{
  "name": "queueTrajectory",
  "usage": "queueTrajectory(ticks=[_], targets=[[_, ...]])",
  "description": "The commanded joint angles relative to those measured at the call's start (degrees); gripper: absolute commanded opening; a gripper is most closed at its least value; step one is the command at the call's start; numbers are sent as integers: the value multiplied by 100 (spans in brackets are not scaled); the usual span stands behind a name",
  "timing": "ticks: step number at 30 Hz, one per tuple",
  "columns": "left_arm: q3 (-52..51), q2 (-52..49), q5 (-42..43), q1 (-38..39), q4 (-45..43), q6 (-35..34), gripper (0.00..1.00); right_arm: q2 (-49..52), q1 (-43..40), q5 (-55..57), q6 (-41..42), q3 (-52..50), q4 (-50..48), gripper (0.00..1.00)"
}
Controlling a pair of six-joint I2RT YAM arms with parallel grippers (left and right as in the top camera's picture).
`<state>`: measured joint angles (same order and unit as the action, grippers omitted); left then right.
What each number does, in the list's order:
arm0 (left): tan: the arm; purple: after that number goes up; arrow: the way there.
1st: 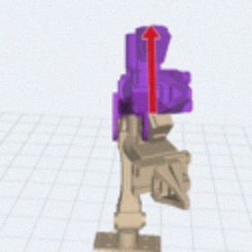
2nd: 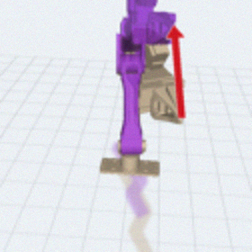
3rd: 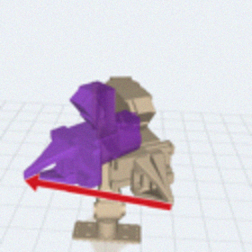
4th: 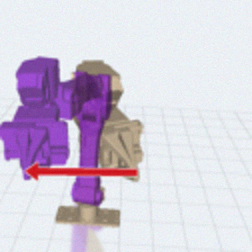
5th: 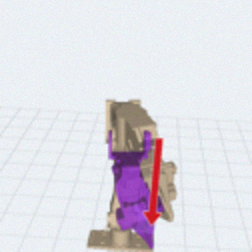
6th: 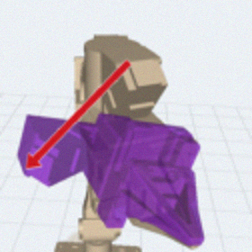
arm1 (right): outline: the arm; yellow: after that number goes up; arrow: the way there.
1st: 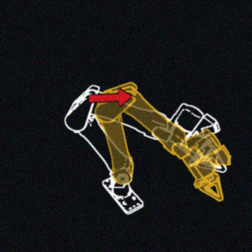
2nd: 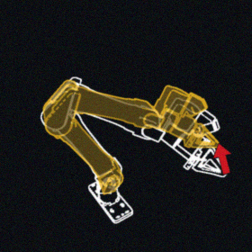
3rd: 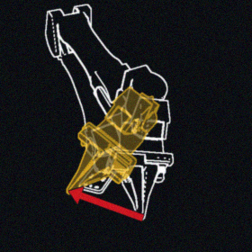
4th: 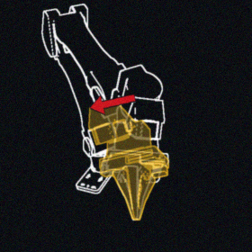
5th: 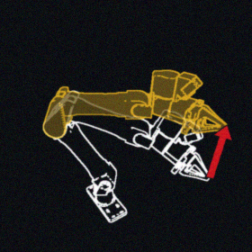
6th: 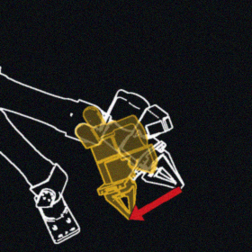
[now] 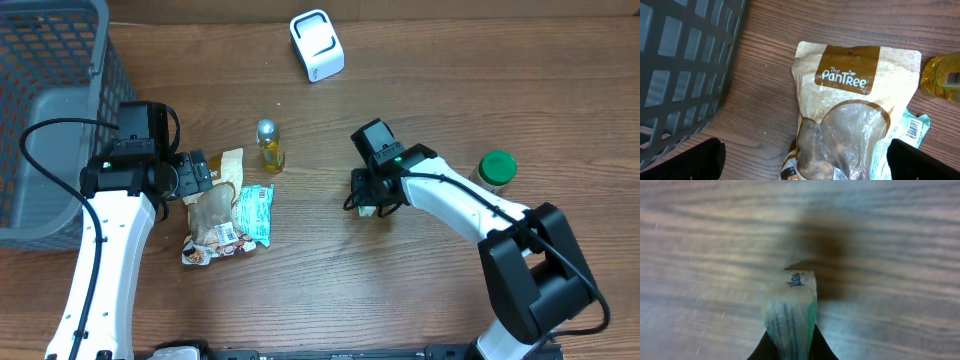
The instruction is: Scan the item barcode
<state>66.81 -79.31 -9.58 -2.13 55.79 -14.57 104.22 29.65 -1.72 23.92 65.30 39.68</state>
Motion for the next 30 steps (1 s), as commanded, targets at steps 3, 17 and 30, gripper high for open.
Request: queueTrajectory(ticks=[3, 17, 30], targets=[[116, -9, 20, -9, 4, 87, 100, -638, -136, -879, -413, 133, 125, 4], [116, -9, 22, -9, 7, 87, 100, -1091, -1292, -4839, -2284, 133, 874, 4], [116, -9, 22, -9, 4, 87, 99, -1091, -1884, -8041, -5313, 133, 2500, 4]])
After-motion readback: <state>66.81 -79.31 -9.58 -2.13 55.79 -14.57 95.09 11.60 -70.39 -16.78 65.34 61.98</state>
